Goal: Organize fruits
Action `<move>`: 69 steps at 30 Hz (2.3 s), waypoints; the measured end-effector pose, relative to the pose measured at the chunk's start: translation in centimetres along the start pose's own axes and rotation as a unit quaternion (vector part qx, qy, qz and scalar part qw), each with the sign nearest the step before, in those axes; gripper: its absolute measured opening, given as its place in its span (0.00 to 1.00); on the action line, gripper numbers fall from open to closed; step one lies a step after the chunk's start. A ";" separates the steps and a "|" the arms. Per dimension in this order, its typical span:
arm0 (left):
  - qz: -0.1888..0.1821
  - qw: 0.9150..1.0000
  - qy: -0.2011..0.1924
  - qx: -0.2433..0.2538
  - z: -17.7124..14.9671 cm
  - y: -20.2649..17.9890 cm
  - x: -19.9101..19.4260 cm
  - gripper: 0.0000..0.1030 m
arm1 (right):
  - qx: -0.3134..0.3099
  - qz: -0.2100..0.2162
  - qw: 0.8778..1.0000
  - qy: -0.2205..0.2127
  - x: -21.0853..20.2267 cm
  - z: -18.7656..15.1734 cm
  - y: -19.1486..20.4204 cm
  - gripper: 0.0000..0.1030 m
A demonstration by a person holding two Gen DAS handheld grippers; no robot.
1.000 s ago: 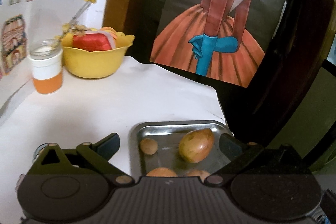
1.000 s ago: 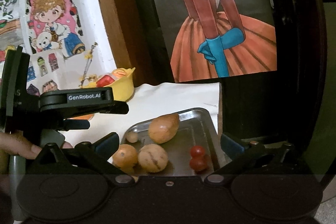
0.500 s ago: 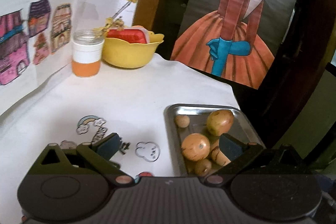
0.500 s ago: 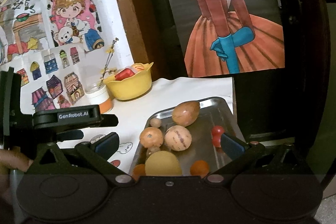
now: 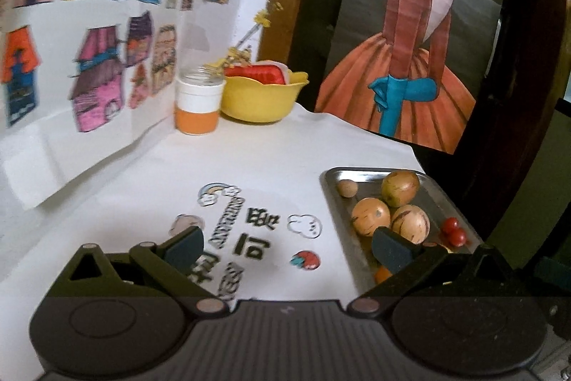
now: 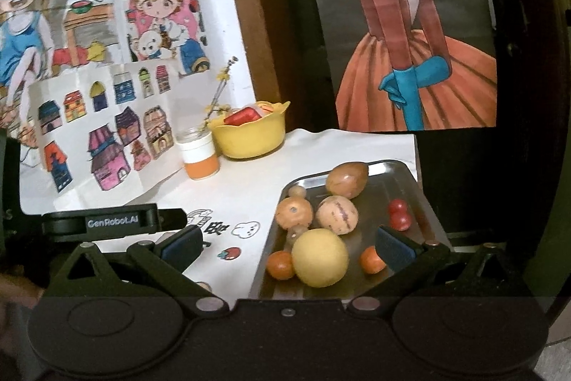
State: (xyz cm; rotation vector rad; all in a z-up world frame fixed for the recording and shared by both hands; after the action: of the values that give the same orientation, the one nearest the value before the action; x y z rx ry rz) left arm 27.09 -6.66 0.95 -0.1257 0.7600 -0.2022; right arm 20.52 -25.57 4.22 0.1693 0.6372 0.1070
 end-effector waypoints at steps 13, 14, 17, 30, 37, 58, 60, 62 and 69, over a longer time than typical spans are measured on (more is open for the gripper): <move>0.054 0.998 -0.044 -0.006 -4.8 3.7 -6.2 1.00 | -0.040 -0.008 0.999 -0.014 -2.5 -3.5 4.2 0.99; 0.057 0.997 -0.045 -0.006 -5.2 3.9 -6.5 1.00 | -0.041 -0.008 0.999 -0.012 -2.6 -3.8 4.5 0.99; 0.068 0.997 -0.045 -0.006 -6.5 4.4 -7.3 1.00 | -0.046 -0.010 0.999 -0.011 -2.8 -4.7 5.0 0.99; 0.110 0.991 -0.073 -0.020 -10.3 7.0 -10.6 1.00 | -0.084 -0.049 0.994 -0.047 -4.1 -7.7 6.8 0.99; 0.113 0.990 -0.084 -0.024 -12.1 7.5 -12.0 1.00 | -0.086 -0.056 0.992 -0.074 -5.3 -8.9 7.3 0.99; 0.119 0.988 -0.093 -0.035 -12.6 8.4 -13.1 1.00 | -0.072 -0.049 0.994 -0.067 -5.4 -9.8 7.3 0.99; 0.120 0.988 -0.091 -0.036 -12.7 8.5 -13.1 1.00 | -0.072 -0.049 0.994 -0.065 -5.4 -9.8 7.2 0.99; 0.121 0.988 -0.089 -0.038 -12.7 8.7 -13.0 1.00 | -0.070 -0.049 0.994 -0.064 -5.2 -9.8 7.2 0.99; 0.123 0.988 -0.085 -0.043 -13.0 9.2 -12.9 1.00 | -0.070 -0.046 0.995 -0.057 -4.8 -10.0 7.3 0.99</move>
State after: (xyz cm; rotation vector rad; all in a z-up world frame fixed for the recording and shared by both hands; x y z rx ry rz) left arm 10.21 4.67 -1.42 -0.1284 0.6072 0.0763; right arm 10.34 -17.92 0.45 0.0101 0.5210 0.0517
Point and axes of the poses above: each gripper's, at about its wrist camera, not at the fingertips, and x roughly the way its jaws point, y to its left, z to its top, the point moved 9 cm from there along x, roughly the way its jaws point, and after that the axes turned 11 degrees about y, right-handed, at the moved point
